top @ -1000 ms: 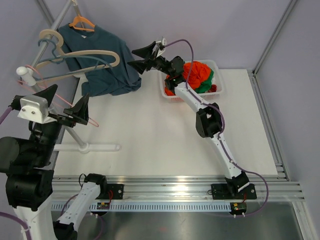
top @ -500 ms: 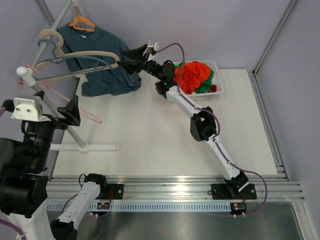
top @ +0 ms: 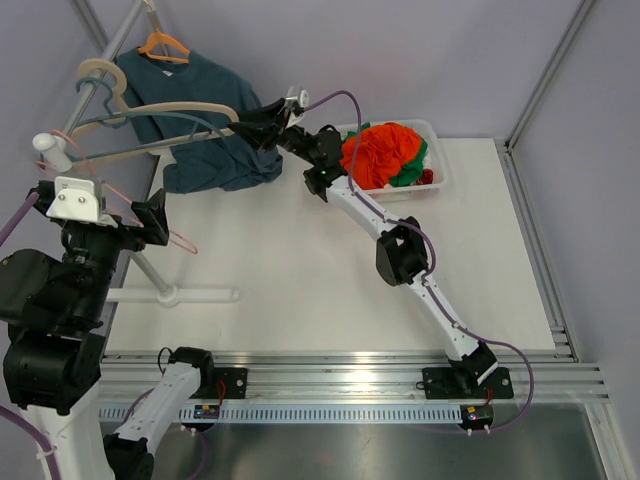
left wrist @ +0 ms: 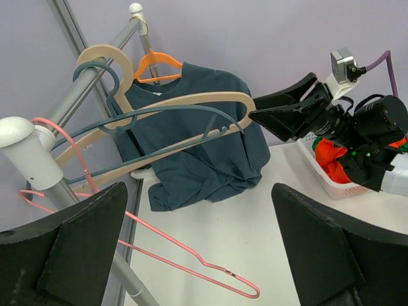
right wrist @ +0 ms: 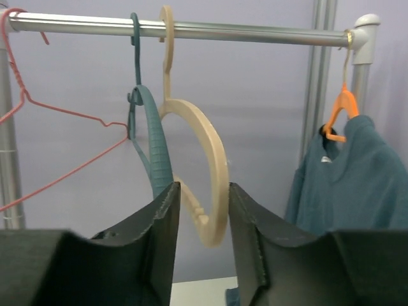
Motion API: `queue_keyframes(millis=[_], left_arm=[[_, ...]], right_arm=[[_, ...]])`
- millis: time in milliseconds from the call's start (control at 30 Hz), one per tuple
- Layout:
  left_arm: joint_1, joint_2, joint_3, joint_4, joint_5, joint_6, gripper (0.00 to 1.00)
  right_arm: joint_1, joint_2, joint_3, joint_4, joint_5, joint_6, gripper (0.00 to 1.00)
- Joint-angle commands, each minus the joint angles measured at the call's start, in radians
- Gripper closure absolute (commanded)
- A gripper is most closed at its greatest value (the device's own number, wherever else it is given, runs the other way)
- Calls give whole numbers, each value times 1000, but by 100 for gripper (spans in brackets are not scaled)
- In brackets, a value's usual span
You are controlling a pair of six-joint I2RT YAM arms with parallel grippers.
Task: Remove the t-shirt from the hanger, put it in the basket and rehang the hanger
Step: Hang the hanger back to the clothesline with the left arm
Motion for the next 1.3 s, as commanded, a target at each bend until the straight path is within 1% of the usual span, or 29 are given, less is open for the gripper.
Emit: queue_keyframes(millis=[0, 33, 67, 133, 200, 267, 433, 533, 767, 900, 1167, 1267], left_arm=[[-2, -17, -7, 37, -31, 22, 1], [-2, -19, -7, 34, -31, 24, 1], [-2, -19, -9, 29, -30, 26, 1], [-2, -19, -13, 28, -27, 29, 1], [-2, -14, -15, 23, -30, 32, 1], [-2, -13, -21, 24, -35, 36, 1], [-2, -14, -28, 28, -31, 38, 1], [-2, -13, -25, 25, -31, 36, 1], [-2, 0, -6, 15, -42, 35, 1], [-2, 17, 16, 0, -45, 30, 1], [-2, 40, 41, -5, -56, 19, 1], [-2, 56, 51, -11, -53, 9, 1]], right_arm=[[25, -2, 24, 41, -23, 8, 59], [30, -9, 11, 52, -29, 17, 63], [31, -16, -5, 81, -37, 34, 73], [34, -46, -58, 107, -58, 49, 82], [39, -77, -112, 141, -77, 63, 94], [45, -103, -166, 179, -89, 81, 100], [47, -129, -246, 314, -124, 171, 100], [53, -152, -299, 354, -141, 192, 100], [93, -213, -381, 328, -190, 146, 100], [110, -250, -431, 343, -216, 141, 100], [157, -358, -620, 393, -239, 123, 100], [179, -401, -693, 396, -230, 89, 100]])
